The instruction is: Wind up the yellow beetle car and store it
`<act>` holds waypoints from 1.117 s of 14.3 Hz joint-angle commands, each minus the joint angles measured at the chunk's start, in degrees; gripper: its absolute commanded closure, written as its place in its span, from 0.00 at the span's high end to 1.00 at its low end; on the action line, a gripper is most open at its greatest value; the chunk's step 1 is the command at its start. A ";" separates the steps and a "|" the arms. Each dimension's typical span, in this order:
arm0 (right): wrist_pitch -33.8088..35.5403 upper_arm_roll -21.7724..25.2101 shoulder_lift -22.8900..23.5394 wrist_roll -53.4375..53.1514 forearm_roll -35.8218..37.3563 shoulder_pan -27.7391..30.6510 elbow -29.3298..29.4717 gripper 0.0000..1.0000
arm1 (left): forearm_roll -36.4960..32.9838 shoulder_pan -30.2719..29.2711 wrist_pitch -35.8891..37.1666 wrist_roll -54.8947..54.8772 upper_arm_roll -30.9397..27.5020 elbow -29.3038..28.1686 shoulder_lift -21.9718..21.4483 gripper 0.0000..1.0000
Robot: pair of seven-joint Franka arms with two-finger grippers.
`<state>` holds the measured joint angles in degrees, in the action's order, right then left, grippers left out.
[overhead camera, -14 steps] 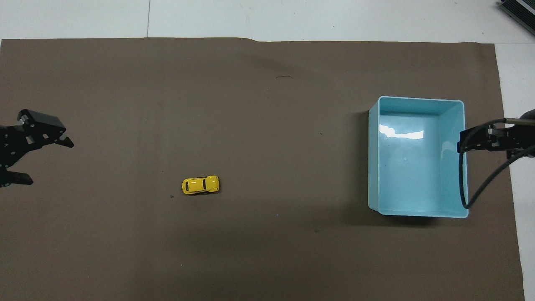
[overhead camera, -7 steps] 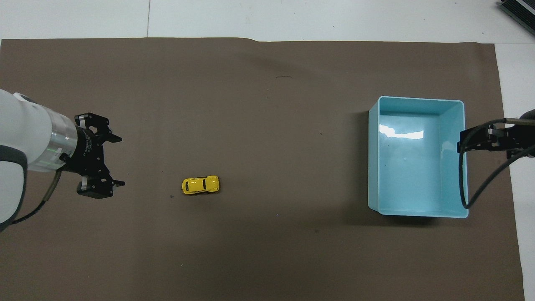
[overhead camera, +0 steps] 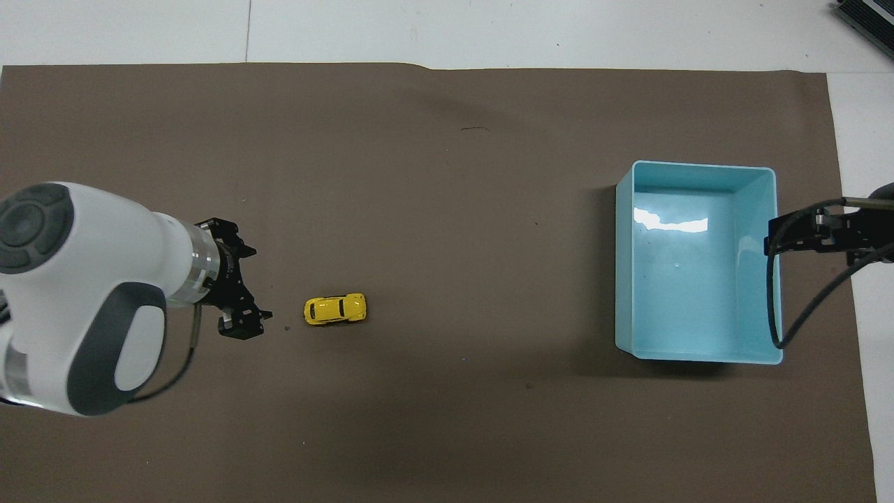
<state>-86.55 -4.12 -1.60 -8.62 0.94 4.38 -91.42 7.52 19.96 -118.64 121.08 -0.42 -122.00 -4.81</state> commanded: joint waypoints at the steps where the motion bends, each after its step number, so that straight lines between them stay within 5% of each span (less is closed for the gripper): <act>1: -0.99 -0.45 -1.39 1.23 -0.50 0.81 -1.66 1.00 | 0.39 4.89 -9.81 2.58 -0.98 -7.09 1.46 1.00; 8: -1.07 -0.45 -1.39 1.23 -0.50 0.81 -1.66 1.00 | 0.39 9.48 -23.89 9.00 -1.07 -13.77 5.61 1.00; 16: -0.99 -0.45 -1.39 1.23 -0.50 0.81 -1.66 1.00 | 0.39 10.28 -27.17 11.02 -1.07 -15.37 7.01 1.00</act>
<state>-86.55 -4.12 -1.61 -8.62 0.94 4.38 -91.42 7.52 28.86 -144.47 131.26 -0.35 -135.97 2.72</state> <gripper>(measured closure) 0.000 0.000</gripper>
